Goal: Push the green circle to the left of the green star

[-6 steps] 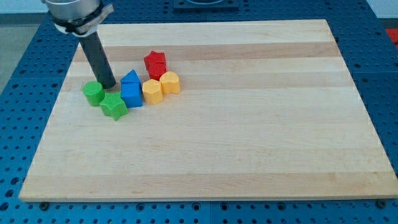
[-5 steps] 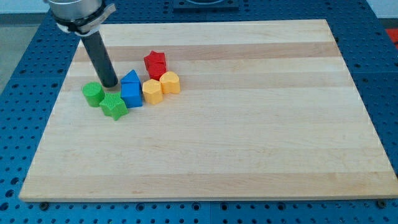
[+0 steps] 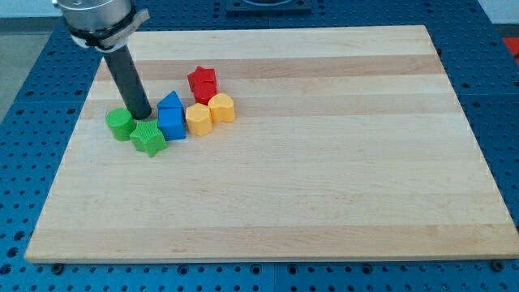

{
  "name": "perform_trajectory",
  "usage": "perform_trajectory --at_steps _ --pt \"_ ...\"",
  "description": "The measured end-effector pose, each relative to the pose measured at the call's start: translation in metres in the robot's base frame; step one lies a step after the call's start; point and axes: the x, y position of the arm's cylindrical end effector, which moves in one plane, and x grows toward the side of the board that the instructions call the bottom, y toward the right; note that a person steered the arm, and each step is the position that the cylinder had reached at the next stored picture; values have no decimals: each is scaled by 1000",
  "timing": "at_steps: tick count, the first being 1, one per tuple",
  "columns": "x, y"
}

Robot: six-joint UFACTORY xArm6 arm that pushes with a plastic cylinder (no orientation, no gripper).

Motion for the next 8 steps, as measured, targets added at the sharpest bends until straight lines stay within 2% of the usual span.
perform_trajectory --at_steps 2,4,8 --pt "18 -20" --pt "18 -34" --pt "-2 -99"
